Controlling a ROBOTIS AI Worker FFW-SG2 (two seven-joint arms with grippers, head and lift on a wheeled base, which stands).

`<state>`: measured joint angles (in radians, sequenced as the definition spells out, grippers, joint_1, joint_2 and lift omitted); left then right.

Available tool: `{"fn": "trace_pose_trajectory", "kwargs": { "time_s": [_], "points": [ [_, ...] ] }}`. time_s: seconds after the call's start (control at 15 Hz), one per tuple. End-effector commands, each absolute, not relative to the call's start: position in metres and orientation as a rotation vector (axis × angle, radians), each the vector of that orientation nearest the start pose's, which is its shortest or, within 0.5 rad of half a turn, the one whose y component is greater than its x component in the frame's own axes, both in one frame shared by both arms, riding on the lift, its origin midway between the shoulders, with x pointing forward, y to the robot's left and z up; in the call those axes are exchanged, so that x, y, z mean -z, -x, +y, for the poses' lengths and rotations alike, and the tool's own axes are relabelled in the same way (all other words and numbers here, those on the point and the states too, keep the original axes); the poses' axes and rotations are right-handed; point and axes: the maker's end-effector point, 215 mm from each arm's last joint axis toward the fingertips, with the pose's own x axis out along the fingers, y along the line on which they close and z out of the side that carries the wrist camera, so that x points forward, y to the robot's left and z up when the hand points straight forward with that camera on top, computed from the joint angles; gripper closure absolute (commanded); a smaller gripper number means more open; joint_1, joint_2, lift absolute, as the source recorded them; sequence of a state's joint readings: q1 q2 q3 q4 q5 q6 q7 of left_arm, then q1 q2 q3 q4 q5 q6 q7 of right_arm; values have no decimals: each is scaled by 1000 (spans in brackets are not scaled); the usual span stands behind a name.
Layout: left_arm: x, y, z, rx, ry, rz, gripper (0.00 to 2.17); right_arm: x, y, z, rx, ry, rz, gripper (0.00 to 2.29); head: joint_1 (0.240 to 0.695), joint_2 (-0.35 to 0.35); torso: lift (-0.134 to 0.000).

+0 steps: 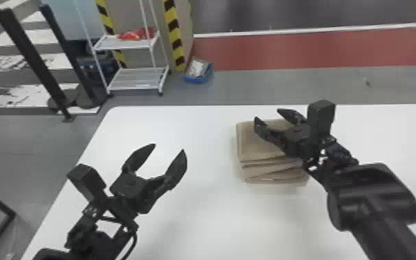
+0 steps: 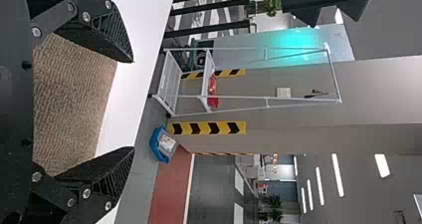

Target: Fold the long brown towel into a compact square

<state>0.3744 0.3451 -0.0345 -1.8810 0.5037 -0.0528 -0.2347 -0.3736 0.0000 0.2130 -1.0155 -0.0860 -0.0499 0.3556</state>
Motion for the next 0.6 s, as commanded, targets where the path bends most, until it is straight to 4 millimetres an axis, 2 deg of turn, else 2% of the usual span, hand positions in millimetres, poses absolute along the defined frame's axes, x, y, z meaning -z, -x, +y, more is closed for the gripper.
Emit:
{"fn": "trace_pose_trajectory", "kwargs": {
  "time_s": [0.0,0.2,0.53],
  "points": [
    [343,-472,219,356,198,29,137,400,-651,-48,-554,-27,193,387,695,160,-124],
    [345,-470,215,364,198,34,137,410,-656,-52,-557,-53,254,410,695,164,-124],
    [345,-470,211,369,201,34,137,439,-649,-58,-556,-92,385,410,695,152,-124]
  ]
}}
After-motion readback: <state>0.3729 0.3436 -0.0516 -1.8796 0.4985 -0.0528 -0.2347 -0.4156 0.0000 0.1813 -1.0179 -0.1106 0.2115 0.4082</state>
